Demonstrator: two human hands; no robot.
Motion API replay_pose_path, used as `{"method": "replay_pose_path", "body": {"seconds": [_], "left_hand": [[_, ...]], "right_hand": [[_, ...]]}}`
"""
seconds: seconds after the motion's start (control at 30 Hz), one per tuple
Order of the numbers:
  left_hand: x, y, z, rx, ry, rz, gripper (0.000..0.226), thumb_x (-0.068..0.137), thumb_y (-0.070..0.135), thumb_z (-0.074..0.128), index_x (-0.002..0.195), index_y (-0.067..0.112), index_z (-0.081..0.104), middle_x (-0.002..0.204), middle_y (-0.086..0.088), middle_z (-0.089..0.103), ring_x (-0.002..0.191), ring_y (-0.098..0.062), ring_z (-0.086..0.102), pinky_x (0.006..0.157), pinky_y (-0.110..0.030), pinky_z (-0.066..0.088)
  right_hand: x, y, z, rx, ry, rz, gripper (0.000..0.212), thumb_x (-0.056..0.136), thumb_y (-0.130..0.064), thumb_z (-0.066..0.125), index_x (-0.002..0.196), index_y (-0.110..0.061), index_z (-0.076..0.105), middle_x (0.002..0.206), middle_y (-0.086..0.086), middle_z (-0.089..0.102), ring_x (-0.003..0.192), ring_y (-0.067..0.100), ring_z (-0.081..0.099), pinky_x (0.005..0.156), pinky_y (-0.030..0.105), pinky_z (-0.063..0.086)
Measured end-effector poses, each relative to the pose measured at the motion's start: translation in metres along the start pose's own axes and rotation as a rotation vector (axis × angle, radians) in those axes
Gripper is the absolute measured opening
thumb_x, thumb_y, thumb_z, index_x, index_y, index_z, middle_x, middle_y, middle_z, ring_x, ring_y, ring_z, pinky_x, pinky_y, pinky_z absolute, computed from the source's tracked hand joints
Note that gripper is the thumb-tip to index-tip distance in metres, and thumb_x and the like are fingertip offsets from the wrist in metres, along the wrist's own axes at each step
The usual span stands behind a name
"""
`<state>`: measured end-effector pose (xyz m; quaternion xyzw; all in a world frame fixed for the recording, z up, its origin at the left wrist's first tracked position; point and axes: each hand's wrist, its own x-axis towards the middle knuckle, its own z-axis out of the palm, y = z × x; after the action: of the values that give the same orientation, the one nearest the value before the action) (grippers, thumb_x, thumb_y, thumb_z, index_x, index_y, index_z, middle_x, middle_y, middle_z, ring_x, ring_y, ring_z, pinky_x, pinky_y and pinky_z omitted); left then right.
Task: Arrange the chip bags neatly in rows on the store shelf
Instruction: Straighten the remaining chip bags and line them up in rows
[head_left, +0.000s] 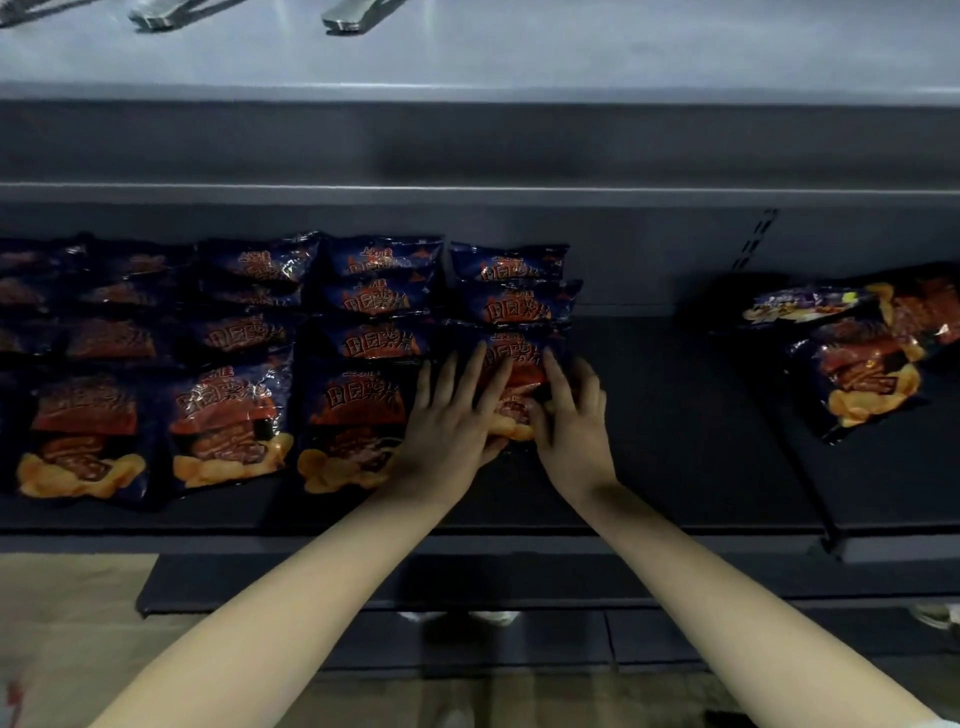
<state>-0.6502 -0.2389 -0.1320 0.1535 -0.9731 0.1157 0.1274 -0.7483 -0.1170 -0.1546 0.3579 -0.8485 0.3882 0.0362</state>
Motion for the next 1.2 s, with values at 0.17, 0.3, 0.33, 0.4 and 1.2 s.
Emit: {"method": "replay_pose_path", "body": {"seconds": [0.17, 0.3, 0.33, 0.4, 1.2], "left_hand": [[-0.001, 0.000, 0.001, 0.016, -0.026, 0.022, 0.097, 0.079, 0.056, 0.058, 0.150, 0.019, 0.003, 0.157, -0.014, 0.009, 0.140, -0.036, 0.023, 0.114, -0.054, 0.014], [-0.001, 0.000, -0.004, -0.036, -0.039, 0.026, 0.094, 0.083, 0.054, 0.054, 0.149, 0.020, -0.004, 0.157, -0.013, 0.001, 0.142, -0.035, 0.015, 0.115, -0.054, 0.009], [-0.001, 0.001, -0.005, -0.038, -0.040, 0.028, 0.094, 0.084, 0.054, 0.053, 0.149, 0.019, -0.005, 0.157, -0.014, 0.001, 0.142, -0.036, 0.015, 0.115, -0.054, 0.008], [-0.001, 0.001, -0.004, -0.030, -0.048, 0.038, 0.095, 0.084, 0.055, 0.053, 0.149, 0.018, -0.005, 0.157, -0.015, 0.001, 0.141, -0.037, 0.015, 0.115, -0.054, 0.009], [0.111, 0.206, -0.053, -0.446, -0.008, 0.246, 0.066, 0.087, 0.046, 0.054, 0.143, 0.018, 0.033, 0.149, -0.011, 0.032, 0.134, -0.032, 0.034, 0.105, -0.043, 0.034]], "right_hand": [[-0.002, -0.002, 0.003, -0.180, -0.019, -0.005, 0.061, 0.094, -0.044, 0.023, 0.150, -0.024, 0.015, 0.157, 0.011, 0.010, 0.142, 0.036, 0.016, 0.113, 0.051, 0.022], [-0.004, -0.004, 0.004, -0.187, -0.014, -0.003, 0.059, 0.095, -0.041, 0.025, 0.150, -0.021, 0.017, 0.158, 0.010, 0.012, 0.142, 0.034, 0.019, 0.112, 0.048, 0.024], [-0.004, -0.004, 0.004, -0.187, -0.017, 0.002, 0.059, 0.096, -0.041, 0.025, 0.150, -0.021, 0.017, 0.158, 0.010, 0.012, 0.142, 0.034, 0.021, 0.112, 0.047, 0.024], [-0.005, -0.005, 0.004, -0.194, -0.030, 0.003, 0.059, 0.096, -0.041, 0.026, 0.150, -0.019, 0.018, 0.158, 0.011, 0.013, 0.141, 0.034, 0.024, 0.111, 0.046, 0.027], [-0.009, 0.139, -0.201, -0.469, 0.124, 0.187, 0.057, 0.089, -0.035, 0.046, 0.142, -0.020, 0.032, 0.155, 0.012, 0.017, 0.139, 0.041, 0.022, 0.112, 0.057, 0.022]]}}
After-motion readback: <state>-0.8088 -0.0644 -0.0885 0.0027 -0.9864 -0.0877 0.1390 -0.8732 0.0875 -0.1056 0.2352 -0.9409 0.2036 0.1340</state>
